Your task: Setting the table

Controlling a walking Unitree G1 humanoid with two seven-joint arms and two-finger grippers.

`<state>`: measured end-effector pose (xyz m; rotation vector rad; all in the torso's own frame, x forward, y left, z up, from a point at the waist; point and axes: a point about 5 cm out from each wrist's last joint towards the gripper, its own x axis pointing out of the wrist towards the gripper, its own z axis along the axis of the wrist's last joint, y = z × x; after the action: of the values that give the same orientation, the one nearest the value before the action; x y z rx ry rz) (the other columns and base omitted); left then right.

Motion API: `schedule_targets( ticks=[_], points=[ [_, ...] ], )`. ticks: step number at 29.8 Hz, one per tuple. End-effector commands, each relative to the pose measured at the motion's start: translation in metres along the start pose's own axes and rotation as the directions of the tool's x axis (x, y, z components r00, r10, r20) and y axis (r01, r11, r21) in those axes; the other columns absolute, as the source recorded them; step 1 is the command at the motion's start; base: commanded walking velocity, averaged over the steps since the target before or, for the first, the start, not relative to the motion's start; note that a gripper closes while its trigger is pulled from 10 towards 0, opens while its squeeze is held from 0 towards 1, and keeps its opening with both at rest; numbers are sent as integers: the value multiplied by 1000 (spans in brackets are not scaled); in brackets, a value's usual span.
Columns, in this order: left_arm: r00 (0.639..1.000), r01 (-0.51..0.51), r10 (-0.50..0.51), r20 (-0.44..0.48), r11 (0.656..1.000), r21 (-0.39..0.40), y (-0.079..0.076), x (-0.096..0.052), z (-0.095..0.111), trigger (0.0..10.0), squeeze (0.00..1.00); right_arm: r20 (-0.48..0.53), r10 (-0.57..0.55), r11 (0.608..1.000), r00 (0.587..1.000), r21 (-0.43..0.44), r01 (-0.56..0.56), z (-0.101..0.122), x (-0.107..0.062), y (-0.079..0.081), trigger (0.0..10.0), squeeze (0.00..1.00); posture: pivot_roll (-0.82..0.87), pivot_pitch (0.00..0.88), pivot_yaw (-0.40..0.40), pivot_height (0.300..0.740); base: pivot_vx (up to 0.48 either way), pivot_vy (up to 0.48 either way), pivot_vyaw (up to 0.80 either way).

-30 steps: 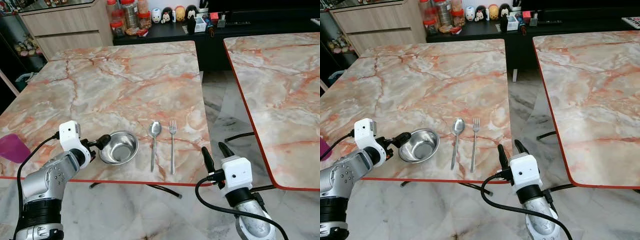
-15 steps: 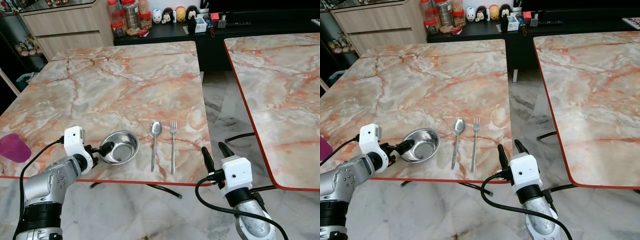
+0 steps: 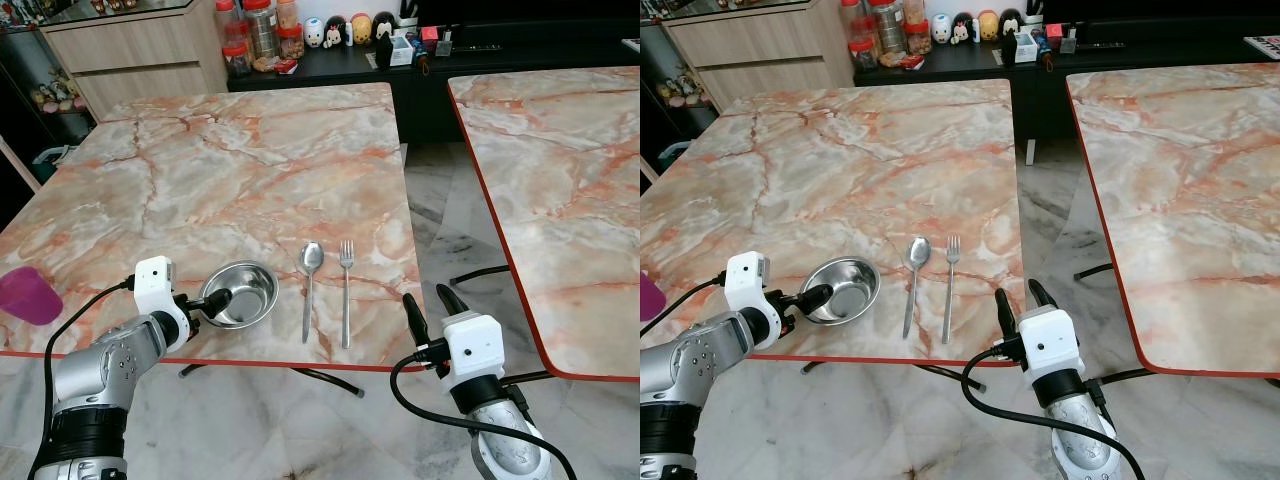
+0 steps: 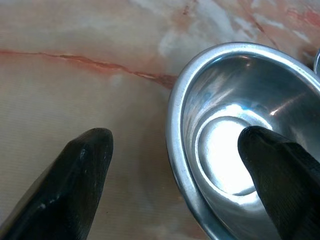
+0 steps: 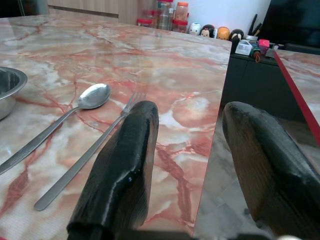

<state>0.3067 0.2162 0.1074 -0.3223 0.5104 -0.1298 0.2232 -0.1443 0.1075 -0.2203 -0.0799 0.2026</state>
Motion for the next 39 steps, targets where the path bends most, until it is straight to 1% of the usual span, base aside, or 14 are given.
schedule_targets(
  ticks=[1, 11, 12, 13, 14, 15, 16, 28, 39],
  points=[
    [999, -41, 40, -30, 999, -5, 5, 1, -6, 10000, 0, -4, 8, 1000, 1000, 8, -8, 0, 1, 2, 10000, 0, -81, 79, 119, 740, 0, 0, 0],
    [997, -79, 78, -17, 996, -49, 5, 4, -7, 10000, 0, -3, 9, 1000, 1000, 7, -9, 1, 1, 2, 10000, 0, -81, 78, 118, 740, 0, 0, 0],
    [997, -81, 80, -15, 995, -52, 5, 4, -7, 9529, 0, -3, 9, 1000, 1000, 8, -9, 1, 1, 2, 10000, 0, -81, 78, 118, 740, 0, 0, 0],
    [997, -80, 79, -14, 995, -53, 5, 4, -7, 7922, 0, -3, 9, 1000, 1000, 8, -9, 1, 1, 2, 10000, 0, -81, 78, 118, 740, 0, 0, 0],
    [997, -80, 79, -14, 995, -54, 5, 4, -7, 3647, 0, -3, 9, 1000, 1000, 8, -9, 1, 1, 2, 10000, 0, -81, 78, 118, 740, 0, 0, 0],
    [997, -79, 79, -13, 995, -55, 4, 5, -7, 3647, 0, -3, 9, 1000, 1000, 8, -9, 1, 1, 2, 10000, 0, -81, 78, 118, 740, 0, 0, 0],
    [997, -78, 77, -10, 995, -60, 4, 5, -6, 0, 0, -3, 9, 1000, 1000, 7, -9, 1, 1, 2, 10000, 0, -81, 78, 118, 740, 0, 0, 0],
    [997, -81, 81, -10, 994, -75, 3, 6, -7, 0, 0, -5, 12, 1000, 1000, 5, -12, 1, 2, 2, 10000, 0, -82, 78, 116, 740, 0, 0, 0],
    [989, -133, 139, 40, 982, -133, 8, 7, -3, 0, 0, -7, 13, 1000, 1000, 4, -12, 0, 3, 1, 10000, 0, -83, 72, 111, 740, 0, 0, 0]
  ],
)
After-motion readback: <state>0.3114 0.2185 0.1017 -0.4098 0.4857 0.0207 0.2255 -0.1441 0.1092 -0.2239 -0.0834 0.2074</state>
